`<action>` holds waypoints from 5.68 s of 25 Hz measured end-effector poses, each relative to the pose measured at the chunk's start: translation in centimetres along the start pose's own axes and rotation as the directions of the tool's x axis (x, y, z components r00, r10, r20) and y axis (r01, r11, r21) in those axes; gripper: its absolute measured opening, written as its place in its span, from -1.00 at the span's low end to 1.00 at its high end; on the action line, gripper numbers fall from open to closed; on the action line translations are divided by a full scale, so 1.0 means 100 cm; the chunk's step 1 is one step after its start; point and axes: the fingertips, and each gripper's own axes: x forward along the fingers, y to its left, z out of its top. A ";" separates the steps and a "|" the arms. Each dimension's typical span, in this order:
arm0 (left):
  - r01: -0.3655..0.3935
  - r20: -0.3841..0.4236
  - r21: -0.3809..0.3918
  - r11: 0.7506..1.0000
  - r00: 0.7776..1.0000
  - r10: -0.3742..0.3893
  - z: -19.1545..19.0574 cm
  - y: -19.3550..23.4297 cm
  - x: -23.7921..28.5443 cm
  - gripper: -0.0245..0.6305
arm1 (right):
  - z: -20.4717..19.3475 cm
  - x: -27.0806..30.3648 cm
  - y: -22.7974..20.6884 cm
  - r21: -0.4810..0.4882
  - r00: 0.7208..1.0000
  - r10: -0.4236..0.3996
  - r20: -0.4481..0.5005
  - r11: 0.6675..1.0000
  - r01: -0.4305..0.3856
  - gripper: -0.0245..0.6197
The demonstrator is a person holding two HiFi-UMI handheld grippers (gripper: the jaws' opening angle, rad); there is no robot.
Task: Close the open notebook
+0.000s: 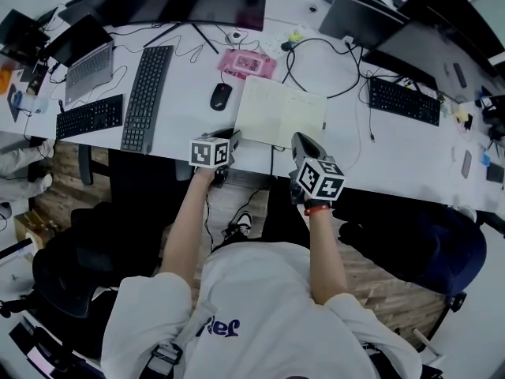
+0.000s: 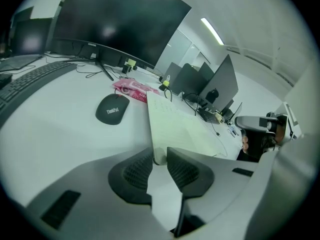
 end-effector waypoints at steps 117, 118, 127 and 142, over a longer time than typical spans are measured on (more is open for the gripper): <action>0.026 0.147 0.418 0.908 0.984 -0.096 0.014 -0.219 0.030 -0.65 | -0.007 -0.125 -0.091 0.213 0.962 -0.190 0.195 0.966 0.147 -0.88; 0.024 0.145 0.425 0.905 0.985 -0.094 0.013 -0.221 0.032 -0.65 | -0.007 -0.126 -0.093 0.216 0.961 -0.193 0.197 0.965 0.149 -0.88; 0.001 0.110 0.484 0.875 0.992 -0.062 0.000 -0.236 0.054 -0.62 | -0.012 -0.136 -0.107 0.245 0.955 -0.213 0.204 0.956 0.161 -0.88; -0.051 0.051 0.575 0.817 0.998 0.026 -0.034 -0.251 0.106 -0.59 | -0.029 -0.155 -0.144 0.303 0.945 -0.268 0.187 0.931 0.203 -0.88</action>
